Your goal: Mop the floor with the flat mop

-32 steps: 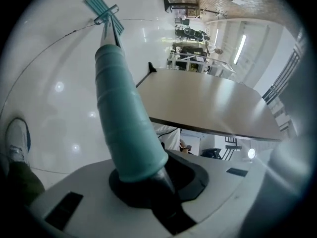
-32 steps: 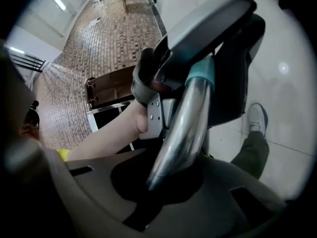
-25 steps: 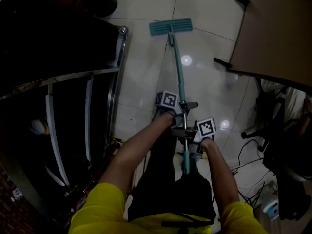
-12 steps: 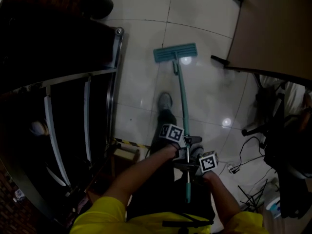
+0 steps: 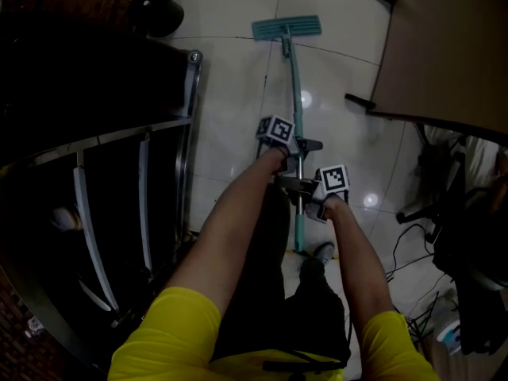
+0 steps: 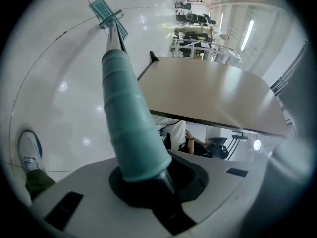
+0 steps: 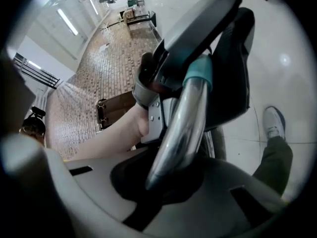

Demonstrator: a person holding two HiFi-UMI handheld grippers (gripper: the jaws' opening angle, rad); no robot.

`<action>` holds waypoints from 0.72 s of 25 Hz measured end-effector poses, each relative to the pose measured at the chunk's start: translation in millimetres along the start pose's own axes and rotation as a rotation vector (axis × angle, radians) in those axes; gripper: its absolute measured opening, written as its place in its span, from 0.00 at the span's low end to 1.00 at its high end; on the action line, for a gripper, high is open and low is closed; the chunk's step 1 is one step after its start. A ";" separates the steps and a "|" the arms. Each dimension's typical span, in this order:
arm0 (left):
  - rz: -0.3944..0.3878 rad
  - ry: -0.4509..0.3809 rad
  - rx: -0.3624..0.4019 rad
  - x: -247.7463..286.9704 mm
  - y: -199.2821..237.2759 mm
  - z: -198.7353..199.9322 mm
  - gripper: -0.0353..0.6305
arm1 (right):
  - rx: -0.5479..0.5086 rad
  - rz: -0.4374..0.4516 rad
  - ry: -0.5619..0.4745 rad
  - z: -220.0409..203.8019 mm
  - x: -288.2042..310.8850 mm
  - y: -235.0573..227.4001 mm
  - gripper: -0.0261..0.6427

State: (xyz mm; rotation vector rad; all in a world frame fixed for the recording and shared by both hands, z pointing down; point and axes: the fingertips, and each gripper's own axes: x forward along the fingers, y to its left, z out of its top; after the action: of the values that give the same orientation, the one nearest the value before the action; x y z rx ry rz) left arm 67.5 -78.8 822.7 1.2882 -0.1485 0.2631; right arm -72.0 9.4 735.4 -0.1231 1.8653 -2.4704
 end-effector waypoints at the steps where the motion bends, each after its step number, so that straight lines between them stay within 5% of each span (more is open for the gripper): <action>1: 0.016 0.017 0.000 -1.5 0.7 1.8 0.15 | -0.003 0.021 -0.004 3.3 3.7 5.1 0.07; 5: -0.043 0.026 -0.031 9.6 -17.7 -42.5 0.15 | 0.029 0.089 -0.019 -38.6 -7.3 32.6 0.07; 13: -0.064 0.102 -0.175 52.4 -46.4 -286.4 0.15 | 0.203 0.035 -0.066 -257.7 -61.0 61.6 0.07; 15: -0.061 0.104 -0.188 54.3 -43.9 -298.3 0.15 | 0.188 0.017 -0.054 -267.4 -64.6 57.9 0.06; 18: -0.043 0.116 -0.151 57.7 -34.6 -259.6 0.15 | 0.110 0.014 -0.049 -228.2 -64.1 42.6 0.06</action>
State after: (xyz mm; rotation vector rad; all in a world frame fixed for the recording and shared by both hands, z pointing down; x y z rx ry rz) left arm 122.8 168.2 733.9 1.1219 -0.0411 0.2837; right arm -29.1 221.6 629.9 -0.1642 1.7018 -2.5294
